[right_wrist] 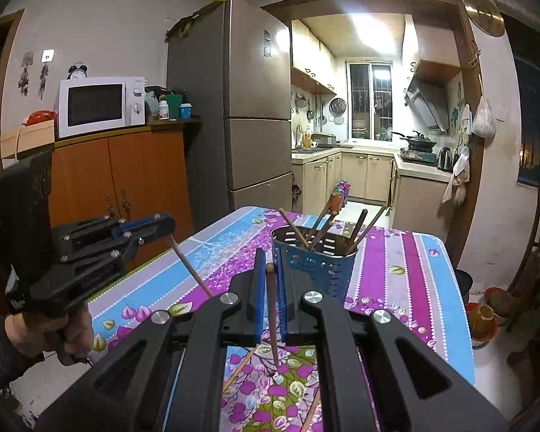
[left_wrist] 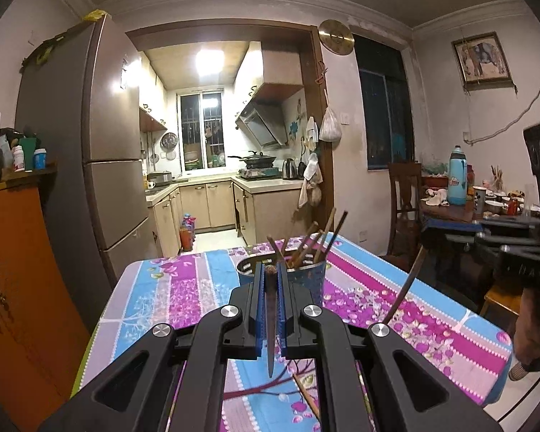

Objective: Organize utensils
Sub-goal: 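Lift the left gripper's chopstick to the blue holder while the right gripper carries its chopstick, then lower the left gripper's chopstick into the holder while the right gripper lowers its chopstick in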

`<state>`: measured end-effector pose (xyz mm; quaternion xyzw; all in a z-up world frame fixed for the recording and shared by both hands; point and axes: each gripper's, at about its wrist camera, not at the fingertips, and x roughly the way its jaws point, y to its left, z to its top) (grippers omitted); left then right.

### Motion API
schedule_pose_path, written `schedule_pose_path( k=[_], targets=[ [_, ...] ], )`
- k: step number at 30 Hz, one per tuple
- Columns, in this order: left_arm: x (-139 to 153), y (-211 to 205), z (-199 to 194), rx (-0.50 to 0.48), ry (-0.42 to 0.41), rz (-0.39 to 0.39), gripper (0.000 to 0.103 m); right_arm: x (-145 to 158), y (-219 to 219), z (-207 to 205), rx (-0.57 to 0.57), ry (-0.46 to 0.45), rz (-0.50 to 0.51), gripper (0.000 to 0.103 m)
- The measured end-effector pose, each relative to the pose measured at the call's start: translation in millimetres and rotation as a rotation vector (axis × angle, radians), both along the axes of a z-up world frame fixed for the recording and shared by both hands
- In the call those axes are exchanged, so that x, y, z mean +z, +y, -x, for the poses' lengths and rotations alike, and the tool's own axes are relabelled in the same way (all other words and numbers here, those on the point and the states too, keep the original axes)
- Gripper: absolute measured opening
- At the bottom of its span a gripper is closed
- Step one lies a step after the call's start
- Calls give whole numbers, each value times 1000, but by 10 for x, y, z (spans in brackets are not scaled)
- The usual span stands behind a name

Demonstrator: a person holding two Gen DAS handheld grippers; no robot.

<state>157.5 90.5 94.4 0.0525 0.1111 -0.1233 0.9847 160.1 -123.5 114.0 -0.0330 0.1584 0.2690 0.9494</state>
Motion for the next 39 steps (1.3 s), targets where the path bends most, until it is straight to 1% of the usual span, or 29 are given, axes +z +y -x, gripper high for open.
schedule_pose_path(
  k=[5, 9, 15, 20, 23, 28, 31, 34, 39],
  targets=[
    [220, -18, -107, -7, 15, 4, 8, 160, -48, -114, -16, -5, -3, 5],
    [401, -48, -150, -9, 1, -8, 8, 367, -86, -188, -25, -22, -5, 5],
    [768, -31, -304, -2, -2, -14, 8, 829, -150, -341, -39, -63, -9, 5],
    [1101, 21, -501, 6, 0, 13, 8, 1265, -220, -552, -60, -87, -24, 5],
    [1328, 10, -621, 12, -14, 19, 8, 1474, -236, -679, -70, -98, -27, 5],
    [1565, -78, -814, 20, -33, 11, 8, 1733, -223, -883, -89, -127, -23, 5],
    [1635, -116, -945, 28, -33, 7, 8, 1810, -221, -1077, -109, -131, -23, 5],
    [1664, -133, -1078, 32, -29, 9, 8, 1789, -246, -1259, -121, -116, -35, 5],
    [1569, -156, -1274, 24, -3, 9, 8, 1567, -267, -1527, -120, -58, -65, 5]
  ],
)
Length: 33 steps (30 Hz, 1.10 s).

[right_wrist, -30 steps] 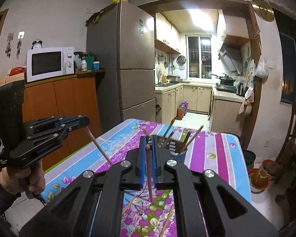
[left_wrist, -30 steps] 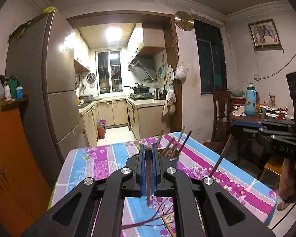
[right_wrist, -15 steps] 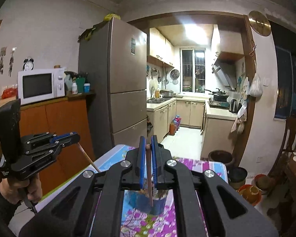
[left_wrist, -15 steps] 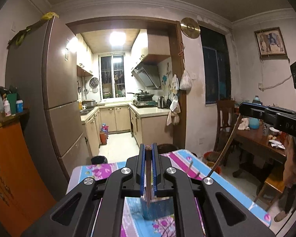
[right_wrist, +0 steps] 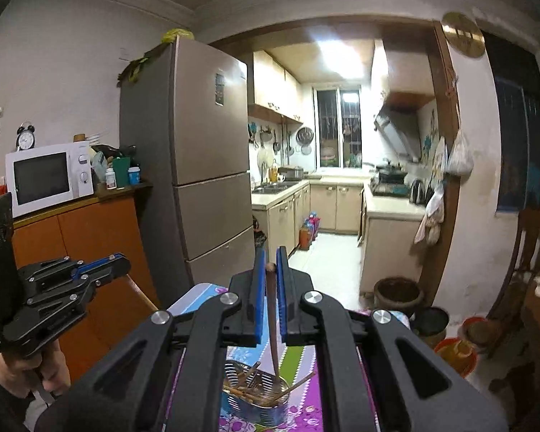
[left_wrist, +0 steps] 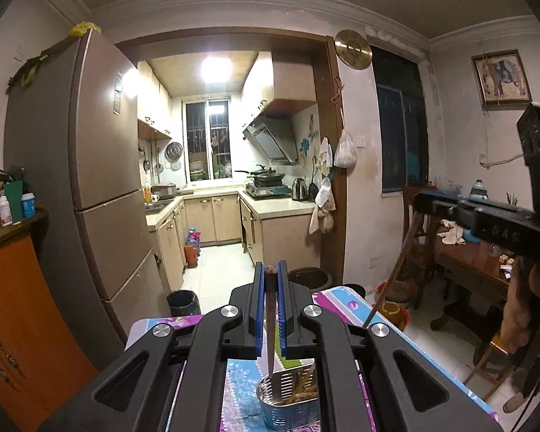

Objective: Organize utensils
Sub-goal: 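Lower the left gripper's chopstick into the holder while the right gripper lowers its chopstick in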

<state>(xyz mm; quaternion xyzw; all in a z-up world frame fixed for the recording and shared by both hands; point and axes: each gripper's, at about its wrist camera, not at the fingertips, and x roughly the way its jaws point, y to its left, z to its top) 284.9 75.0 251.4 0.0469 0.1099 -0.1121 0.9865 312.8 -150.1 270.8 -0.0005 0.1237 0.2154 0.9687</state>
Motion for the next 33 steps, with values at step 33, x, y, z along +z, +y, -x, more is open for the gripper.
schedule_pose_path(
  k=[33],
  targets=[
    [-905, -18, -878, 8, 207, -27, 8, -880, 203, -602, 30, 208, 6, 5]
  ],
)
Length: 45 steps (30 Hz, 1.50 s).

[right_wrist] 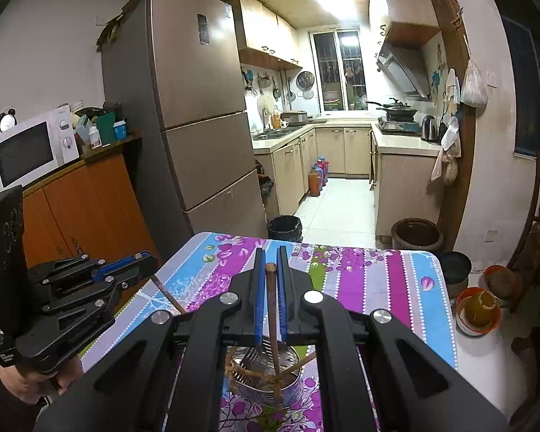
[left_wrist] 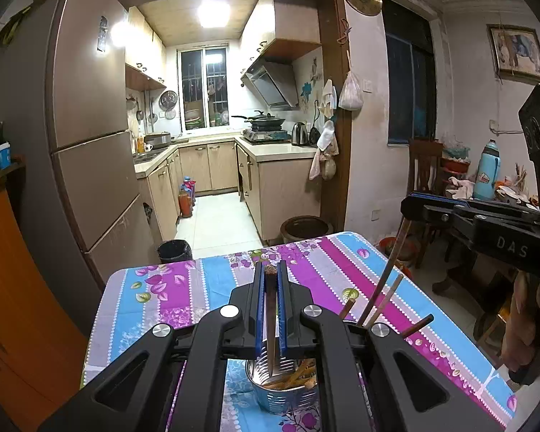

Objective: Organize utensils
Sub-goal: 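Lower the left gripper's chopstick into the holder while the right gripper lowers its chopstick in, then open both grippers and withdraw them from the holder toward the chopsticks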

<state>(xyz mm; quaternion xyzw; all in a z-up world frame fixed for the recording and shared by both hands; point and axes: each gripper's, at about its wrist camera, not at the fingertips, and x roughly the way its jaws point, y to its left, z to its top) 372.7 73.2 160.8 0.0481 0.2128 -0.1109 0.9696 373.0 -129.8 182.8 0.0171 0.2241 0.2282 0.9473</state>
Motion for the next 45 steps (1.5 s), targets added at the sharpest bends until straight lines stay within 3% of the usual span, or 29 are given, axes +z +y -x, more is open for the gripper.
schedule_pose_path(
  k=[17, 20, 22, 26, 32, 34, 37, 40, 42, 44, 45],
  targets=[
    [-38, 39, 9, 10, 6, 1, 9, 13, -21, 25, 10, 7, -24, 9],
    [-7, 37, 52, 16, -5, 4, 23, 87, -54, 96, 17, -11, -39, 27],
    [28, 54, 110, 23, -19, 7, 26, 161, -83, 171, 15, -29, -48, 38],
    [153, 84, 343, 37, -67, 11, 32, 369, -169, 454, 32, -78, -66, 44],
    [225, 192, 1322, 49, -246, -23, 62, 535, -480, 1458, 65, -208, -106, 70],
    [137, 246, 1674, 58, -292, -31, 68, 409, -611, 1857, 68, -249, -111, 77],
    [-186, 366, 2311, 75, -342, -30, 77, -42, -773, 2487, 42, -294, -103, 79],
    [-652, 425, 2780, 80, -323, 3, 83, -723, -785, 2960, -14, -291, -71, 80],
    [-1061, 363, 3023, 104, -298, -1, 83, -1186, -746, 3124, -36, -230, -70, 80],
    [-1491, 239, 3202, 96, -245, -4, 83, -1727, -672, 3221, -58, -131, -76, 62],
    [-1677, 188, 3251, 91, -207, 9, 83, -2008, -592, 3253, -63, -81, -50, 49]
  ],
)
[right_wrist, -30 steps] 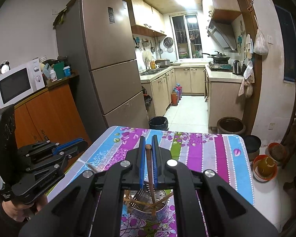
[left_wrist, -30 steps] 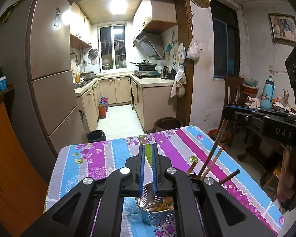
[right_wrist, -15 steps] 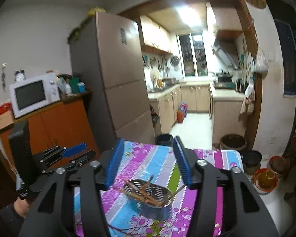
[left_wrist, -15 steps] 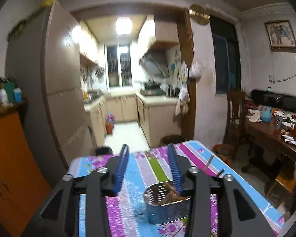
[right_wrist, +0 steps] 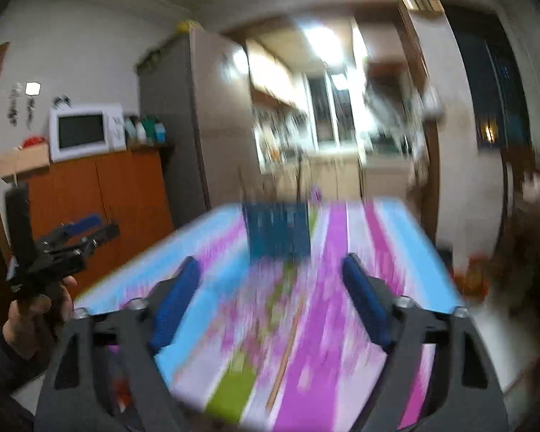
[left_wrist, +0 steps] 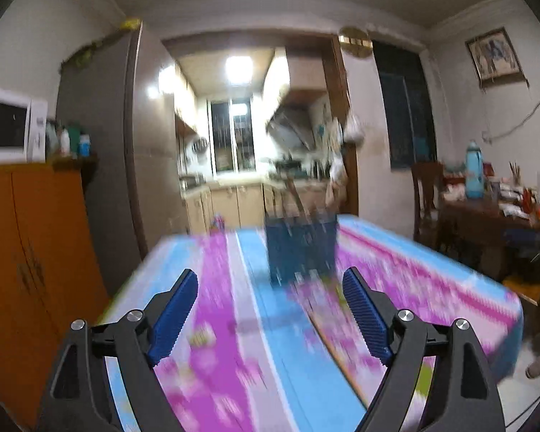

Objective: Organize utensils
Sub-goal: 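Open both grippers and withdraw them from the holder toward the chopsticks, then lower the left gripper onto a chopstick and close while the right gripper grasps another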

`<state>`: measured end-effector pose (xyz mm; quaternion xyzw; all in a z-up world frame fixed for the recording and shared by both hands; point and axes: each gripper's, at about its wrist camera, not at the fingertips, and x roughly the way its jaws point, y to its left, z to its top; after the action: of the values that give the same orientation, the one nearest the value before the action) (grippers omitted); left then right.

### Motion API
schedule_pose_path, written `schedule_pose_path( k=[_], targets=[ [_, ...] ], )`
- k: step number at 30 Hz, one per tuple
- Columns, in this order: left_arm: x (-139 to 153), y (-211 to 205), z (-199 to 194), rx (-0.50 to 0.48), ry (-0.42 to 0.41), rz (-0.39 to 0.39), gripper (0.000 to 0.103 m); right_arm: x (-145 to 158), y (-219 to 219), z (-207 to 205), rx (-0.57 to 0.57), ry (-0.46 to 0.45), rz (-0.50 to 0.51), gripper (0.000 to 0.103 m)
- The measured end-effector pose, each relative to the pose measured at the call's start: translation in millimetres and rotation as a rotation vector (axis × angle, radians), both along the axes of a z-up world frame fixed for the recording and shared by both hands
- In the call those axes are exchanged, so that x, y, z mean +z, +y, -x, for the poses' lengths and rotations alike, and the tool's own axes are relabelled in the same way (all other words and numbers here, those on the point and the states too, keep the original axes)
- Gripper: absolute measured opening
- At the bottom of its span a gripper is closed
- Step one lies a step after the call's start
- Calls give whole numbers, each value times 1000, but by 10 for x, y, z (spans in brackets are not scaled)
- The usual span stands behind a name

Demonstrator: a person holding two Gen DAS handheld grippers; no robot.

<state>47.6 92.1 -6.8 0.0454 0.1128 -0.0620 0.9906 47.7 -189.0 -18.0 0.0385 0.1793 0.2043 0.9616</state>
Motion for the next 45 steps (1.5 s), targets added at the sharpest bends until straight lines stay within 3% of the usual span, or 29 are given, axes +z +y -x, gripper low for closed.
schedule_pose_path(
  k=[3, 6, 9, 19, 27, 45],
  targets=[
    [-465, -181, 87, -25, 84, 8, 83, -509, 141, -5, -2, 85, 37, 30],
    [-801, -406, 147, -60, 126, -19, 80, -750, 215, -28, -11, 100, 81, 23],
    [-951, -536, 124, -63, 152, -38, 72, -832, 249, -73, -17, 103, 98, 20],
    [-1134, -633, 94, -66, 173, -66, 44, -958, 241, -113, -27, 87, 126, 16],
    [-1207, -671, 82, -82, 187, -64, 14, -972, 245, -105, -33, 76, 122, 14],
    [-1268, -673, 150, -57, 140, -73, 14, -983, 333, -26, -46, 45, 149, 10]
  ],
)
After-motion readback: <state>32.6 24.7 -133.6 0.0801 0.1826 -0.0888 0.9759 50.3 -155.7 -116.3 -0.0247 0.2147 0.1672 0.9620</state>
